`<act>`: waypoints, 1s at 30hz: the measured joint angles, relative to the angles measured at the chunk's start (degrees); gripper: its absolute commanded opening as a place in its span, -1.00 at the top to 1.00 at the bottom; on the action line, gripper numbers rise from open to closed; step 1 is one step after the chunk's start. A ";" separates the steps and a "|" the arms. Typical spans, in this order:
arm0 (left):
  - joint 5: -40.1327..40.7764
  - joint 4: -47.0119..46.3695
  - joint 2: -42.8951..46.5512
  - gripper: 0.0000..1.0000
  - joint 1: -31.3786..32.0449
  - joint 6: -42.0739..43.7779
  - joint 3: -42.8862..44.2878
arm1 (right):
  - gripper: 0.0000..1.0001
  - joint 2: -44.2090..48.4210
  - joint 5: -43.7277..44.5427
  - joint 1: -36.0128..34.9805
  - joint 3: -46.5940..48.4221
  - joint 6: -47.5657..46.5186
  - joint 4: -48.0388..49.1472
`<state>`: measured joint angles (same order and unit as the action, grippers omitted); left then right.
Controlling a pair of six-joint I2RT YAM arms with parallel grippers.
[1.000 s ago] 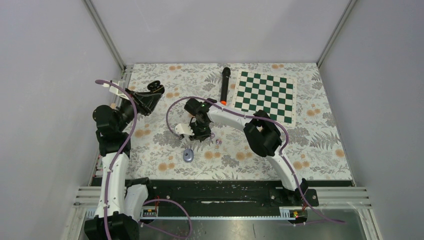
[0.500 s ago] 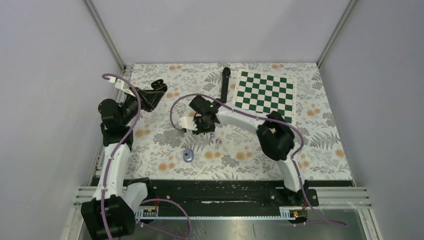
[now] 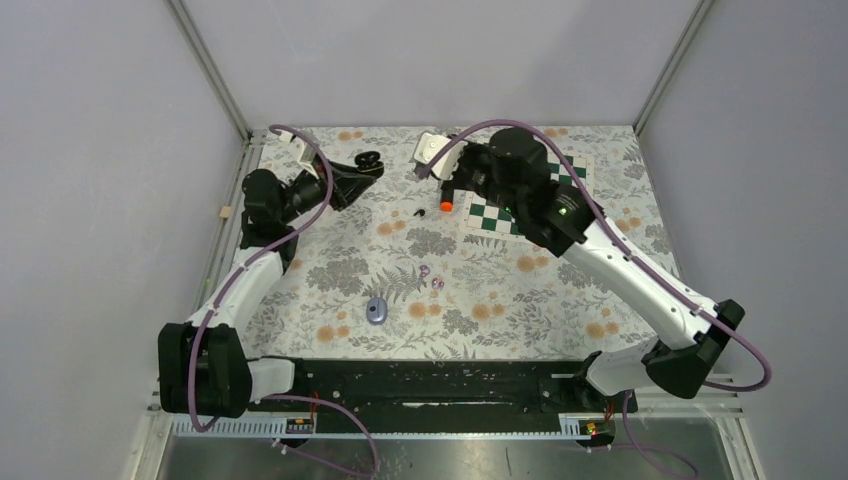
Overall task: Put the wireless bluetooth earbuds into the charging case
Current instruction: Insert the left earbud into the left side groove of the charging case.
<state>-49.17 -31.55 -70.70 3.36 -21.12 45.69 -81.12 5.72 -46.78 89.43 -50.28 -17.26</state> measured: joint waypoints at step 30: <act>17.75 -3.76 11.89 1.00 21.11 8.59 -4.02 | 1.00 -1.53 5.64 -12.04 -1.18 -12.98 8.37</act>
<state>-31.42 -35.31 -58.81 24.47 -12.53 41.67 -82.65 11.35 -58.83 88.25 -63.26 -8.88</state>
